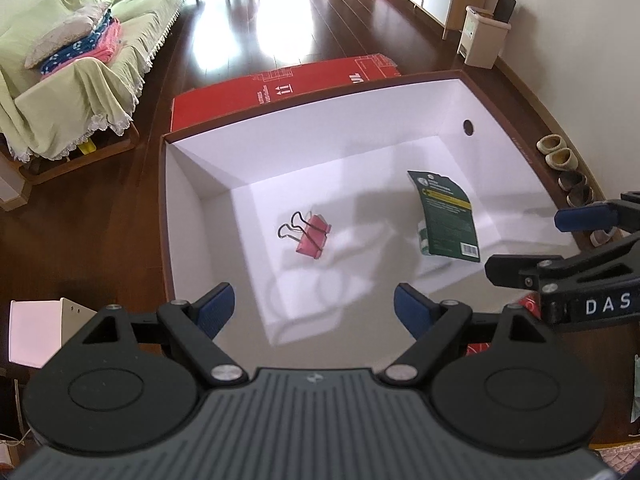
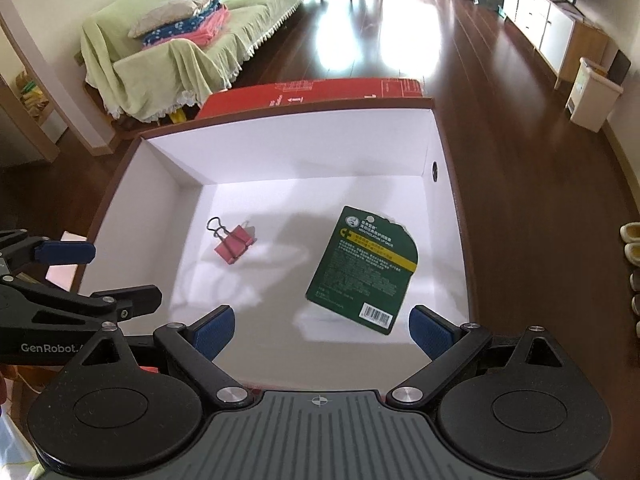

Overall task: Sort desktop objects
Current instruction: 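Withdraw both open tools from the box back over the mat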

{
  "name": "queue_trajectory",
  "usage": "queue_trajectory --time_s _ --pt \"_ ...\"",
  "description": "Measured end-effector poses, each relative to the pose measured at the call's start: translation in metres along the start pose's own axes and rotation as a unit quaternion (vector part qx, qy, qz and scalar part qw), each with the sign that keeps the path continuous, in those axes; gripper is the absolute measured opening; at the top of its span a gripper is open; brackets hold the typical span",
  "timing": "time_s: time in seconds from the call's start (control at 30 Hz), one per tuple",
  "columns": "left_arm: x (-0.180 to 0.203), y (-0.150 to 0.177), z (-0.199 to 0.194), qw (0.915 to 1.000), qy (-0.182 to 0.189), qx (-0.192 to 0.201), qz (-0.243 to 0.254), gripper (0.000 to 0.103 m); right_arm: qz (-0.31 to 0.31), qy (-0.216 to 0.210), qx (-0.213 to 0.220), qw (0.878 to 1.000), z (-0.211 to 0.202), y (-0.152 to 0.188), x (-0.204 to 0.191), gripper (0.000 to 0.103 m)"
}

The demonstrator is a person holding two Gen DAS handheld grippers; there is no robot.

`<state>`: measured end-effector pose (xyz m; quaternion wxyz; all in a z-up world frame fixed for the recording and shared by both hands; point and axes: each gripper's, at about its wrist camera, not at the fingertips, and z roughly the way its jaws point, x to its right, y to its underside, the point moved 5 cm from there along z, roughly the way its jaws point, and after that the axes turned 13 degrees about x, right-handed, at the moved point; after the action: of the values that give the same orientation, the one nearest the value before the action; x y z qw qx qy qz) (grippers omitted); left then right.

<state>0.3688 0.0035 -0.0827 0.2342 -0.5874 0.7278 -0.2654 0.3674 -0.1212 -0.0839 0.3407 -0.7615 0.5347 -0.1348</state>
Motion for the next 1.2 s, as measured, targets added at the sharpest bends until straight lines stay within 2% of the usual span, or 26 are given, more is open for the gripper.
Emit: queue_trajectory --time_s 0.63,1.2 --pt "0.024 0.05 -0.089 0.9993 -0.021 0.028 -0.015 0.085 -0.013 -0.034 0.052 0.998 -0.082 0.042 -0.018 0.096" --pt "0.048 0.104 -0.145 0.9992 -0.02 0.03 -0.015 0.086 -0.007 -0.04 0.056 0.998 -0.136 0.101 -0.015 0.096"
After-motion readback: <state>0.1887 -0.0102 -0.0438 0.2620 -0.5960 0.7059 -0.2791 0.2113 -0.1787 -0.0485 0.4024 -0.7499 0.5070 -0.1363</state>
